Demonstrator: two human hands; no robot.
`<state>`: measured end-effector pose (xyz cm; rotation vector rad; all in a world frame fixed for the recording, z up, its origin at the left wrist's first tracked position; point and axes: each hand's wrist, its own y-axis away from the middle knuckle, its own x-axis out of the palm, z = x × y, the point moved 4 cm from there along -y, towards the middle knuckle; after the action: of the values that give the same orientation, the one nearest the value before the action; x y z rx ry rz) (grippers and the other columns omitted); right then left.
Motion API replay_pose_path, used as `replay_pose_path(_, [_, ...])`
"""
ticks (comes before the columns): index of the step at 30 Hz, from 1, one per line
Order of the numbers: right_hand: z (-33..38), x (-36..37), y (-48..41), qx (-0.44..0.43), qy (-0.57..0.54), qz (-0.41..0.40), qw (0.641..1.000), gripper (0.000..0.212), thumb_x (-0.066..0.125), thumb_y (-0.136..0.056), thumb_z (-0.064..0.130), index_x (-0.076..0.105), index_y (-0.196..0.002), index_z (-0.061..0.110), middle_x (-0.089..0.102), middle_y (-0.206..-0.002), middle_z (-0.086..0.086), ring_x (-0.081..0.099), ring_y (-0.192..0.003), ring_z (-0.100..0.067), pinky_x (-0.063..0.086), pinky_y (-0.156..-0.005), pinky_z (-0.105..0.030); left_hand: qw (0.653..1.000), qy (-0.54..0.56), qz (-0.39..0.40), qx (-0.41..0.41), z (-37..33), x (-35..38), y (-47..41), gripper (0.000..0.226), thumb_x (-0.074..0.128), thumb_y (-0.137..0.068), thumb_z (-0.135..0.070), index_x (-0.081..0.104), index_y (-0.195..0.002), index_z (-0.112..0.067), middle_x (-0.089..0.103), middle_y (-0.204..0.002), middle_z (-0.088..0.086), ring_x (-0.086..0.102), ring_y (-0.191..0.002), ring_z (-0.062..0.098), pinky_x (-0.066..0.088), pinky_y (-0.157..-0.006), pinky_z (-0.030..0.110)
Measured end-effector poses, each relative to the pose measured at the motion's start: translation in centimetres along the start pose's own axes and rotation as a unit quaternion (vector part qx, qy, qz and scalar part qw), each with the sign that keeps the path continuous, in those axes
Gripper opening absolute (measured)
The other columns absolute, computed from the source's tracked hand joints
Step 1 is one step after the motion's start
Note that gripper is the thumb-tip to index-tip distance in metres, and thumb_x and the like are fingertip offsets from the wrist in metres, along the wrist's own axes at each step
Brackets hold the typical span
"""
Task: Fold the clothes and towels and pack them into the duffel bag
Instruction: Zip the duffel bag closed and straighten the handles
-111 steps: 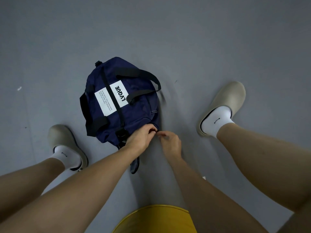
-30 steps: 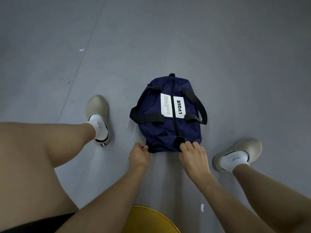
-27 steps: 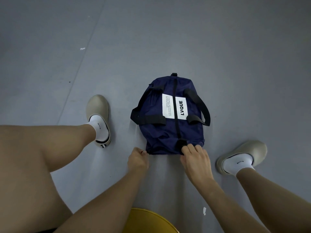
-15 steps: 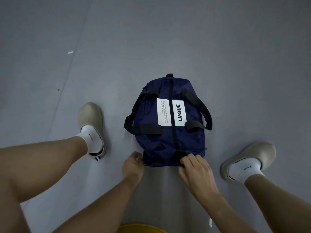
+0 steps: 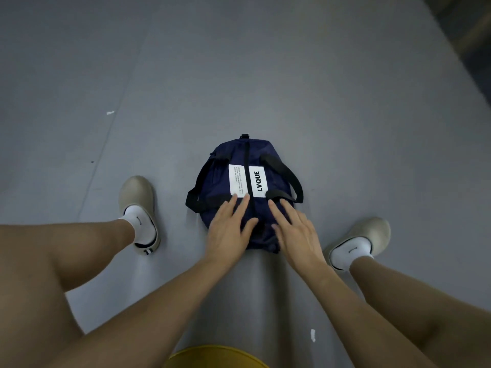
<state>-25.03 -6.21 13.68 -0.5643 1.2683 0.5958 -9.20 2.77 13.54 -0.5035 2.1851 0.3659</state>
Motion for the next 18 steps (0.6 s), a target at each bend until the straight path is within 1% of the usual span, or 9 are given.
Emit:
replay_pose_path(2, [-1.6,1.0,0.3,0.04,-0.015,0.07,0.997,0.07,0.063,-0.093,0.021,0.033,-0.155,0.027,0.038,-0.156,-0.011,0.053,-0.121,-0.032,0.049,-0.098,-0.043,0.999,-0.028,0.045,-0.009,-2.1,1.3,0.8,0.066,0.049,-0.097,-0.056,0.026,-0.156,-0.037,0.024,-0.164,0.001,0.02,-0.151,0.024,0.031,-0.118,0.041])
replay_pose_path(4, [-3.0,1.8,1.1,0.082,-0.039,0.134,0.987,0.07,0.058,-0.096,0.02,0.026,-0.157,0.027,0.029,-0.161,-0.011,0.045,-0.134,-0.033,0.042,-0.109,-0.041,0.993,-0.058,0.096,-0.032,-3.7,2.8,1.3,0.067,0.052,-0.096,-0.057,0.027,-0.155,-0.038,0.02,-0.165,-0.001,0.016,-0.152,0.023,0.032,-0.117,0.042])
replay_pose_path(5, [-3.5,2.2,1.5,0.094,-0.048,0.152,0.983,0.067,0.054,-0.098,0.02,0.025,-0.158,0.028,0.028,-0.162,-0.01,0.042,-0.137,-0.032,0.04,-0.111,-0.04,0.99,-0.072,0.116,-0.037,-4.4,3.5,1.5,0.066,0.054,-0.096,-0.054,0.028,-0.154,-0.039,0.019,-0.165,-0.002,0.014,-0.152,0.023,0.032,-0.117,0.044])
replay_pose_path(7, [-3.5,2.6,1.9,0.102,-0.064,0.17,0.978,0.059,0.05,-0.101,0.021,0.031,-0.156,0.03,0.032,-0.16,-0.007,0.042,-0.137,-0.03,0.038,-0.11,-0.037,0.987,-0.092,0.13,-0.031,-5.1,4.2,1.9,0.054,0.055,-0.099,-0.043,0.038,-0.15,-0.036,0.02,-0.164,-0.003,0.014,-0.152,0.024,0.034,-0.116,0.043])
replay_pose_path(9, [-3.0,2.7,1.8,0.099,-0.082,0.157,0.979,0.052,0.052,-0.099,0.023,0.044,-0.15,0.03,0.043,-0.154,-0.004,0.046,-0.132,-0.029,0.042,-0.106,-0.037,0.989,-0.108,0.104,-0.001,-4.8,4.4,2.0,0.039,0.055,-0.1,-0.03,0.051,-0.139,-0.028,0.032,-0.157,-0.004,0.024,-0.147,0.023,0.043,-0.104,0.036])
replay_pose_path(10, [-2.7,2.7,1.6,0.096,-0.088,0.142,0.981,0.048,0.055,-0.097,0.023,0.052,-0.145,0.029,0.05,-0.148,-0.004,0.05,-0.127,-0.029,0.044,-0.102,-0.037,0.989,-0.115,0.093,0.014,-4.2,4.5,2.0,0.032,0.055,-0.1,-0.025,0.056,-0.132,-0.026,0.039,-0.148,-0.005,0.033,-0.14,0.021,0.048,-0.092,0.033])
replay_pose_path(12, [-2.2,2.6,1.2,0.095,-0.088,0.111,0.985,0.042,0.06,-0.094,0.022,0.061,-0.136,0.026,0.06,-0.135,-0.002,0.057,-0.117,-0.029,0.049,-0.093,-0.038,0.987,-0.129,0.085,0.043,-2.5,4.4,1.9,0.023,0.063,-0.093,-0.015,0.061,-0.115,-0.023,0.049,-0.125,-0.006,0.047,-0.119,0.019,0.049,-0.07,0.031])
replay_pose_path(15, [-1.7,2.7,0.7,0.084,-0.069,0.095,0.99,0.04,0.064,-0.092,0.024,0.063,-0.132,0.024,0.064,-0.121,-0.001,0.06,-0.103,-0.029,0.051,-0.078,-0.037,0.982,-0.134,0.082,0.106,-0.2,3.9,1.5,0.037,0.076,-0.069,0.003,0.062,-0.094,-0.021,0.052,-0.1,-0.003,0.053,-0.09,0.022,0.052,-0.052,0.038])
replay_pose_path(18, [-1.2,2.9,0.0,0.072,-0.05,0.082,0.993,0.026,0.064,-0.092,0.024,0.07,-0.117,0.022,0.065,-0.107,-0.002,0.06,-0.095,-0.028,0.049,-0.069,-0.035,0.97,-0.158,0.088,0.16,0.5,2.9,1.3,0.045,0.077,-0.057,0.009,0.058,-0.087,-0.019,0.05,-0.095,-0.001,0.051,-0.084,0.022,0.049,-0.046,0.037])
